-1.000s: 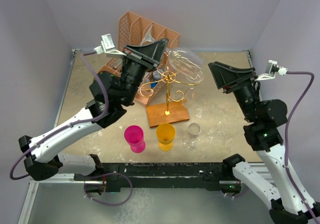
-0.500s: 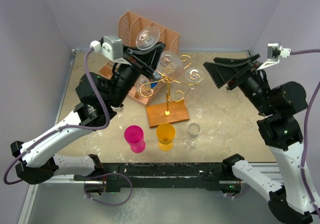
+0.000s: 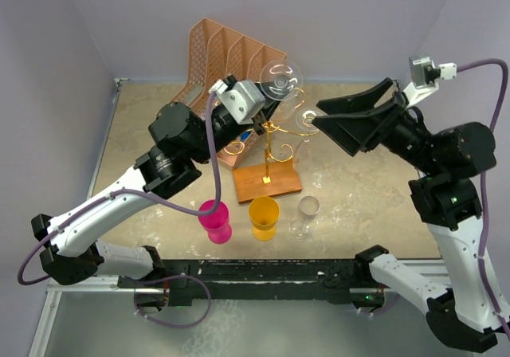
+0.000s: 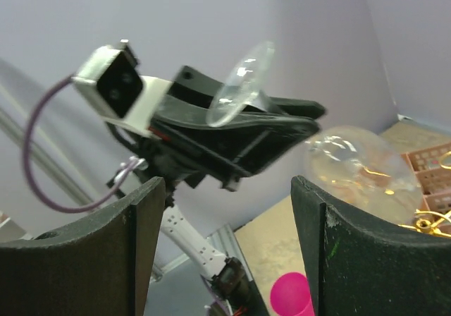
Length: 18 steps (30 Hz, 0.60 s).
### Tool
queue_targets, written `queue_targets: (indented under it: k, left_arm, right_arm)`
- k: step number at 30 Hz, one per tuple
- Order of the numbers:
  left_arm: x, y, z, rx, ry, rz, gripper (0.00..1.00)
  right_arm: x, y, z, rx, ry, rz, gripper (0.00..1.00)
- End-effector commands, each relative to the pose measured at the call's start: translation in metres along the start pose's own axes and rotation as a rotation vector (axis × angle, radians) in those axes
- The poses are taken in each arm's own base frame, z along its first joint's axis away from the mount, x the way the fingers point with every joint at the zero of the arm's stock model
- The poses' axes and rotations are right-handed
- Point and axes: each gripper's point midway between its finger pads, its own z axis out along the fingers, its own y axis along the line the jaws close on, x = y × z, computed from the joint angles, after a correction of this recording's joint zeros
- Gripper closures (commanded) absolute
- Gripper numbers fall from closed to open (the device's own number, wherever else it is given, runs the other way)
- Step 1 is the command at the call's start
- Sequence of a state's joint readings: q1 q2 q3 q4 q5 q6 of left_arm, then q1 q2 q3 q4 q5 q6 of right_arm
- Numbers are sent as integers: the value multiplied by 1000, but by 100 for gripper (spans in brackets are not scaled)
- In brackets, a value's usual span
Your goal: Place the wine glass upside down on the wine glass rack
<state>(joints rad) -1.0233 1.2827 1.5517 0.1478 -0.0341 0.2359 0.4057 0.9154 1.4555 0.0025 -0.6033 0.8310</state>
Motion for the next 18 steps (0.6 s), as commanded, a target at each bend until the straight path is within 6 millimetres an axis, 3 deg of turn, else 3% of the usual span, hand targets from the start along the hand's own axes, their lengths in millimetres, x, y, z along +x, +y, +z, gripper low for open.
queue_targets:
  k: [1, 18]
  left_arm:
    - [-27, -3, 0, 56, -102, 134, 100]
    - [-4, -37, -7, 251, -123, 323, 100]
  right_arm:
    - [-23, 47, -13, -122, -58, -13, 27]
    - [-14, 6, 5, 22, -23, 94, 38]
